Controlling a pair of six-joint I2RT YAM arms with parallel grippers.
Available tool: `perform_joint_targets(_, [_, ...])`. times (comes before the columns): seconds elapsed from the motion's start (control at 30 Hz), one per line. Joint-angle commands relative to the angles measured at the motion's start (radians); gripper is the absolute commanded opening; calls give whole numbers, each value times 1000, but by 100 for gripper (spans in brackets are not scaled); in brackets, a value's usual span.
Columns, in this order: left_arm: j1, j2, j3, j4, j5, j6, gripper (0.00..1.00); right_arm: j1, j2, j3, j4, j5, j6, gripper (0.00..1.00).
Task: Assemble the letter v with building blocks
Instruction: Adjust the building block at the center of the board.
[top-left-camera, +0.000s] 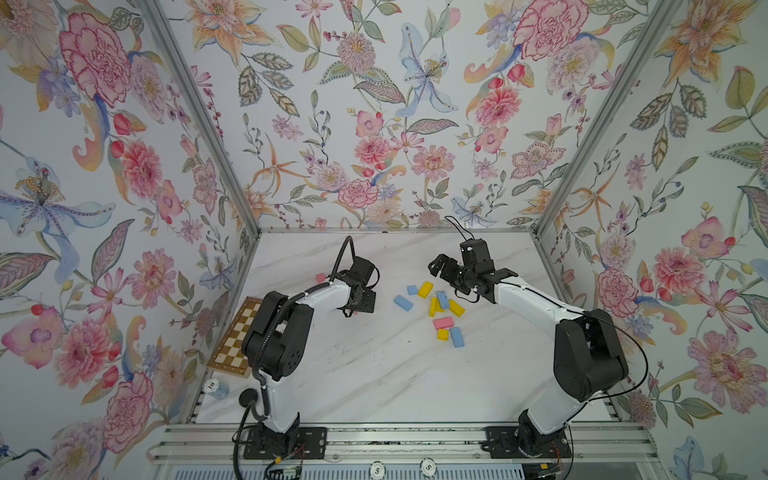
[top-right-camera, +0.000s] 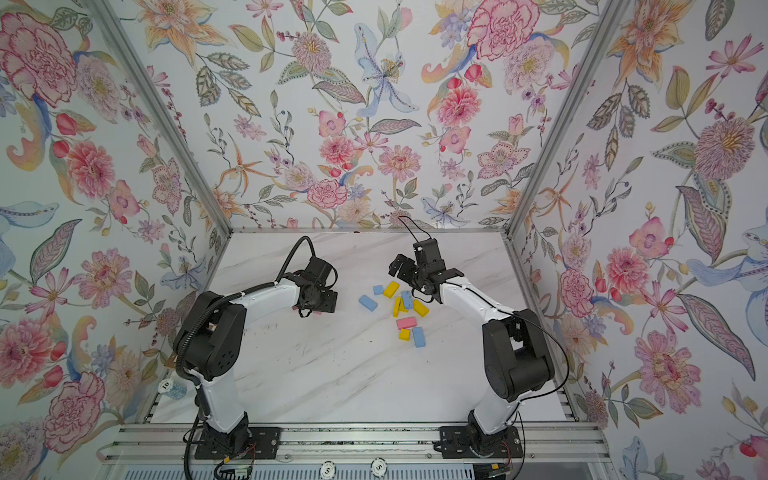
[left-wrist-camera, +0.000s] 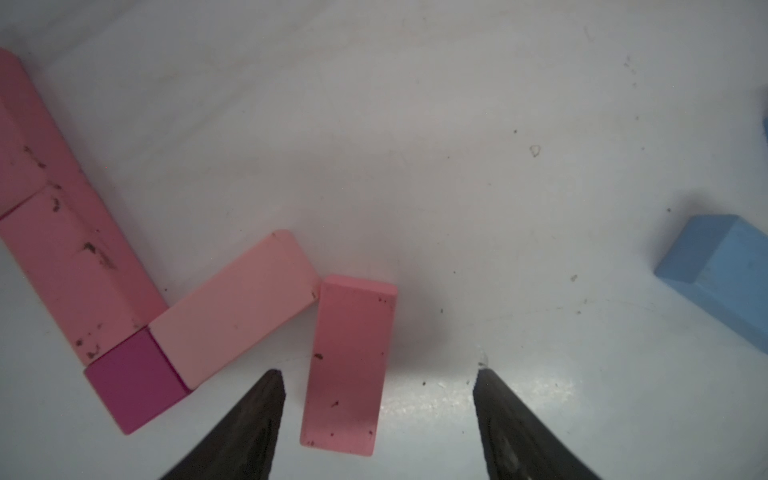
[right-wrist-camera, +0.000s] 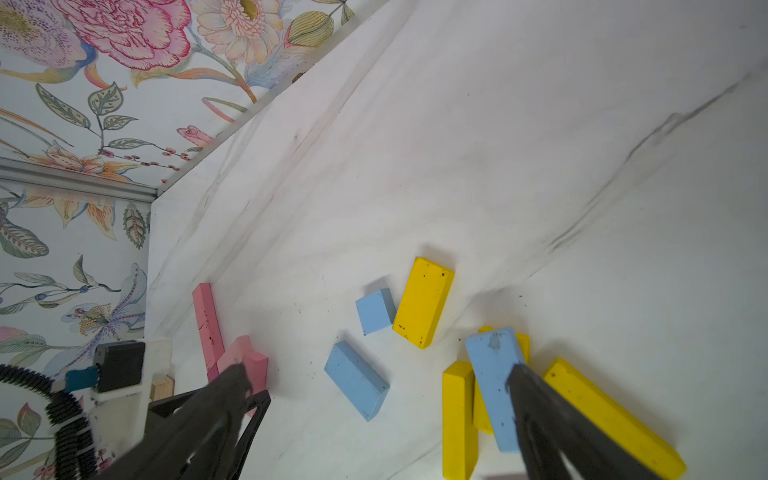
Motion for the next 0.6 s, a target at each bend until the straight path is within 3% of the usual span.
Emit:
perform_joint_targets(0.0, [-7, 35, 41, -39, -35, 25, 72, -9, -45, -12, 28, -5, -12, 99])
perform_joint_targets(0.57, [-19, 94, 70, -53, 40, 59, 42, -13, -68, -33, 47, 4, 7, 99])
